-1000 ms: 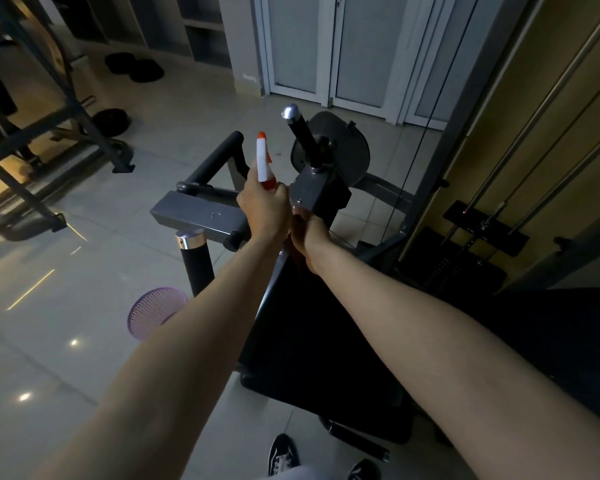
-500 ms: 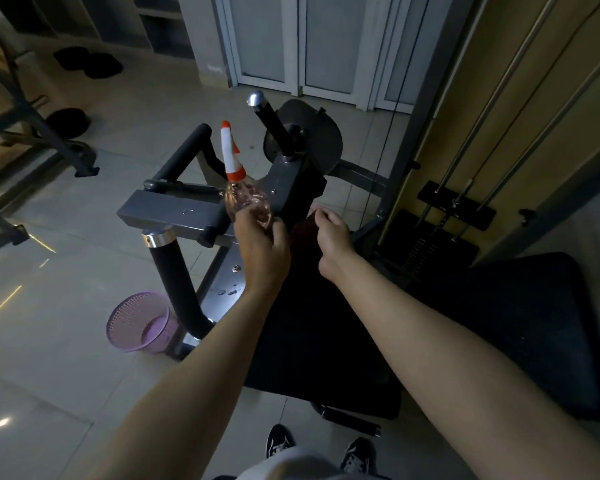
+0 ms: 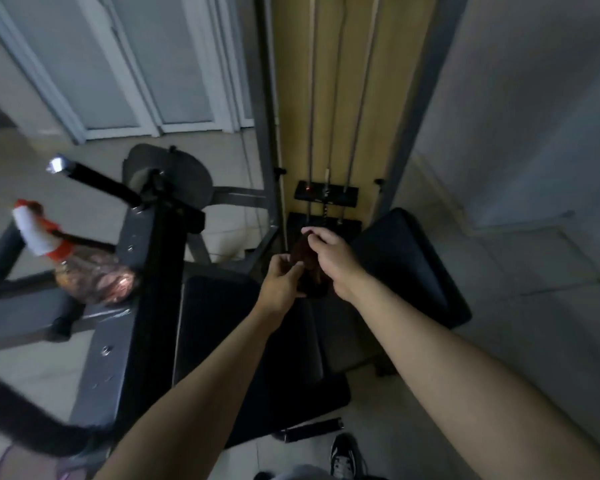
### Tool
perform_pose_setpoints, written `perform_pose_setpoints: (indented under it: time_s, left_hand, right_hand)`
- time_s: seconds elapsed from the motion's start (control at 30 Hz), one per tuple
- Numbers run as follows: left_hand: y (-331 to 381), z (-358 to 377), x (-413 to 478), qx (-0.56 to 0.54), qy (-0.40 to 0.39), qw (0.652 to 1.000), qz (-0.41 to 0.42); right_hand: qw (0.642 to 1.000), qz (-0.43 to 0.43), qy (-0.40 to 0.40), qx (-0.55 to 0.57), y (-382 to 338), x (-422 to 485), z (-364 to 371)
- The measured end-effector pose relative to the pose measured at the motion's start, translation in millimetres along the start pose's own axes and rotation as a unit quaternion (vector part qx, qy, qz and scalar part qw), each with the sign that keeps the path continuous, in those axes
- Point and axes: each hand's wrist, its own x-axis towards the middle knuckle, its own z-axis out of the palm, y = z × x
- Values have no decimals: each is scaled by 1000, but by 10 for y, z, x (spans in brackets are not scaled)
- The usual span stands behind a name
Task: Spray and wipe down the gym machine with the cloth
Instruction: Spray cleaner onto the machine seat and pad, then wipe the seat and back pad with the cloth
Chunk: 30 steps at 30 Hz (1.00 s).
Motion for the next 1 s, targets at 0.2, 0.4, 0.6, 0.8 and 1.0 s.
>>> perform_pose_setpoints:
  time_s: [0.2, 0.4, 0.6, 0.8, 1.0]
  left_hand:
    - [9, 785, 312, 1, 3, 1000, 5]
    - [-121, 1506, 336, 170, -89, 978, 81]
    - [-339, 1825, 509, 260, -171, 933, 182]
    - [-411, 1896, 826, 311, -188, 907, 215]
    - [-185, 1957, 1436, 293, -157, 925, 183]
  right_hand:
    - [986, -45, 132, -91, 12, 62, -1045]
    - [965, -11, 204, -163, 299, 75, -1812]
    - [958, 55, 229, -166, 609, 237, -2061]
    - [940, 47, 228, -250, 643, 378, -1982]
    - [922, 44, 256, -288, 686, 427, -1997]
